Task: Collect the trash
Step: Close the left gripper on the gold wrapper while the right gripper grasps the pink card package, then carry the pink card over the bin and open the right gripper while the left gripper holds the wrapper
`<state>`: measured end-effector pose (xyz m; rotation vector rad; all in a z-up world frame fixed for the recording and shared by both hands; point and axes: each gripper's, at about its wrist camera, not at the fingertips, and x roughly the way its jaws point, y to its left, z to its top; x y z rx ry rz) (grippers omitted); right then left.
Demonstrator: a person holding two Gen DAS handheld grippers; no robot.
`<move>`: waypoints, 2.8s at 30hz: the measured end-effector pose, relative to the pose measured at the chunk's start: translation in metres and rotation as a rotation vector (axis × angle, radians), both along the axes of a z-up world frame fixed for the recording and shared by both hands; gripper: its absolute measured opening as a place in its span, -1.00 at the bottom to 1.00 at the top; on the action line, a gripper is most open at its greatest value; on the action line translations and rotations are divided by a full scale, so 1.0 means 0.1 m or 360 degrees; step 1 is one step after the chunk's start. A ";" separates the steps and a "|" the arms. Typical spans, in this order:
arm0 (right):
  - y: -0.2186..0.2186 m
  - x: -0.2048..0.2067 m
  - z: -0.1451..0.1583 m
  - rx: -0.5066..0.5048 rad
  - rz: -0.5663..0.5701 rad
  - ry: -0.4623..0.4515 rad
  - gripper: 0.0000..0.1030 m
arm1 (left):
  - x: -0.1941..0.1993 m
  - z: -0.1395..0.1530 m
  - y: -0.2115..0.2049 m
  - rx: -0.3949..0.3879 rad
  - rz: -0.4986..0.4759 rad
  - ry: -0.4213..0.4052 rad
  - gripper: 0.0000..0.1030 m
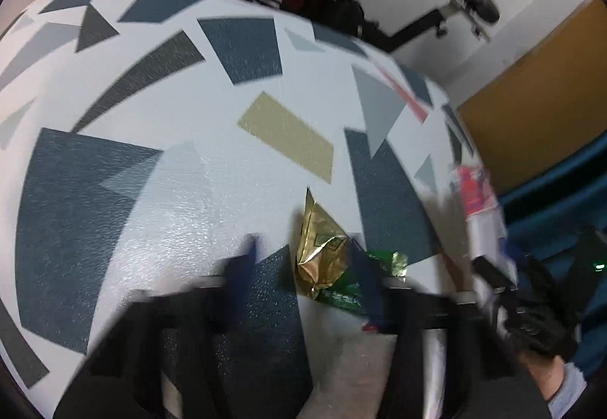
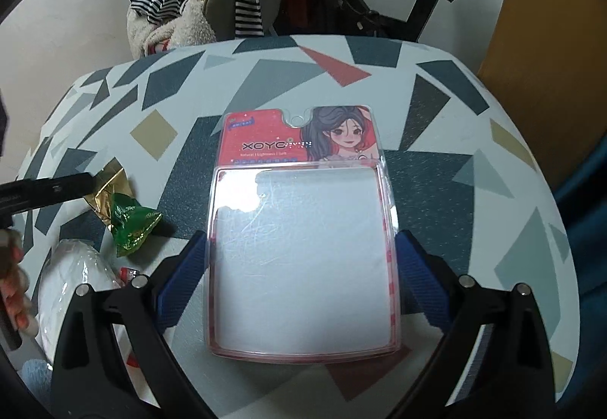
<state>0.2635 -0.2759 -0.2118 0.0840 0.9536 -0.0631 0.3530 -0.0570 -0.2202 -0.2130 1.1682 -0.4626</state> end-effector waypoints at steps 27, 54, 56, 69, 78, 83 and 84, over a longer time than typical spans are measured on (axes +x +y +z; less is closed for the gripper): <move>0.00 -0.66 0.77 0.0023 0.0048 -0.0263 0.84 | -0.88 1.48 0.02 -0.0028 -0.0136 -0.0569 -0.94; 0.59 -1.84 0.71 0.0096 0.0237 -0.0374 0.84 | -2.75 1.09 0.57 0.0003 -0.0280 -0.0650 -0.94; 0.65 -1.93 0.68 0.0111 0.0251 -0.0369 0.84 | -2.85 1.00 0.64 0.0008 -0.0281 -0.0633 -0.94; 1.23 -2.60 -0.05 0.0278 0.0292 -0.0165 0.84 | -3.37 0.48 1.02 0.0085 -0.0255 -0.0543 -0.94; 1.58 -2.74 -0.40 0.0222 0.0507 -0.0027 0.84 | -3.56 0.27 0.99 0.0135 -0.0326 -0.0539 -0.94; 1.67 -2.74 -0.54 0.0214 0.0516 0.0011 0.85 | -3.60 0.20 1.02 0.0144 -0.0325 -0.0516 -0.94; 1.68 -2.74 -0.56 0.0216 0.0517 0.0016 0.85 | -3.60 0.20 1.02 0.0148 -0.0325 -0.0513 -0.94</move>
